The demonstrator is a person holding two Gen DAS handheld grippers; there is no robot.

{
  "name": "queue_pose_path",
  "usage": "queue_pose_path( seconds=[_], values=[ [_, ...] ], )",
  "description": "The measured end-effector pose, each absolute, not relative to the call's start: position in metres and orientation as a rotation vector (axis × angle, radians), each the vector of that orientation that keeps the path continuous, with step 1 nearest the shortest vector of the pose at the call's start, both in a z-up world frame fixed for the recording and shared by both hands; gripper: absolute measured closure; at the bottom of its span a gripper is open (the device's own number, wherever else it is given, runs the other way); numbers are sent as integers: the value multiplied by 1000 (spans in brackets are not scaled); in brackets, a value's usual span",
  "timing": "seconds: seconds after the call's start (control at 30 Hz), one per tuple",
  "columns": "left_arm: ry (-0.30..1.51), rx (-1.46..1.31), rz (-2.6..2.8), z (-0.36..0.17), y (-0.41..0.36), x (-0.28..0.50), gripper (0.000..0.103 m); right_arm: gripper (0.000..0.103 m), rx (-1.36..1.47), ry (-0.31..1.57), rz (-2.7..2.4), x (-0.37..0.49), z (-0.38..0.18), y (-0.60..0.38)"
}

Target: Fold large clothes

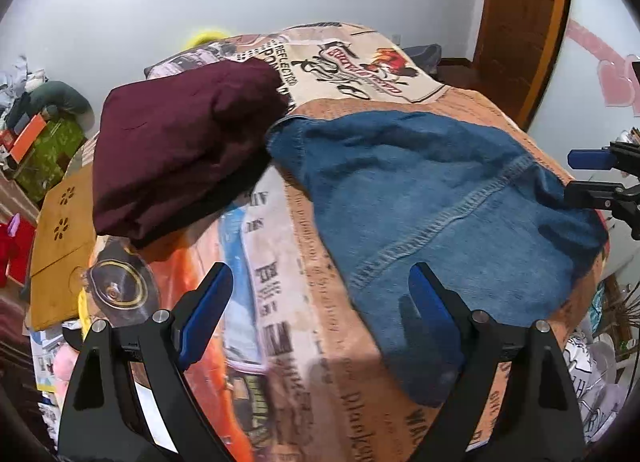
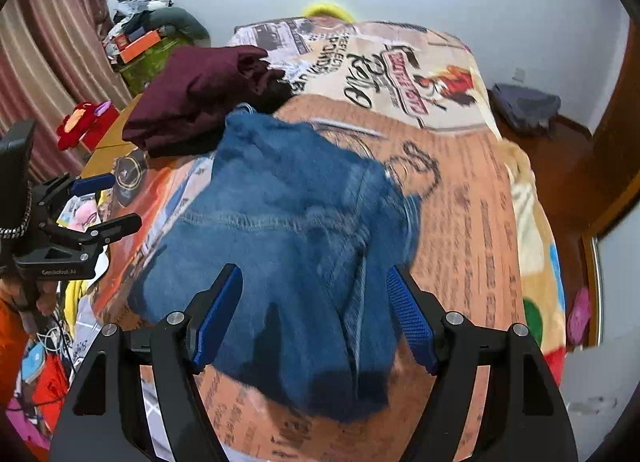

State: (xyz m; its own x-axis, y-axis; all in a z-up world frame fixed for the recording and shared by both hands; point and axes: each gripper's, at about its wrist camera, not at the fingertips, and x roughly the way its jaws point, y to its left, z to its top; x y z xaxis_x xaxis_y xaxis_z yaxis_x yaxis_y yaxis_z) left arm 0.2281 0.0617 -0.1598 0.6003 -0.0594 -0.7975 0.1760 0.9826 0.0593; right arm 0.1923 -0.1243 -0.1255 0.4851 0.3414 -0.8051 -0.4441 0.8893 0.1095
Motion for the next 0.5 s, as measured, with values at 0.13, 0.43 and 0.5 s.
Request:
queue_pose_path(
  seconds=[0.13,0.43,0.5],
  values=[
    [988,70,-182,-171,69,243,13,32,-112,1011,474,212,-142,-120],
    [1163,-204,-348,-232,61,284,13,14,192,1235,514,256,-200,-182],
    [1184,-276,-370,-240,62,294,13,14,189,1227,548,259,-199,-182]
  ],
)
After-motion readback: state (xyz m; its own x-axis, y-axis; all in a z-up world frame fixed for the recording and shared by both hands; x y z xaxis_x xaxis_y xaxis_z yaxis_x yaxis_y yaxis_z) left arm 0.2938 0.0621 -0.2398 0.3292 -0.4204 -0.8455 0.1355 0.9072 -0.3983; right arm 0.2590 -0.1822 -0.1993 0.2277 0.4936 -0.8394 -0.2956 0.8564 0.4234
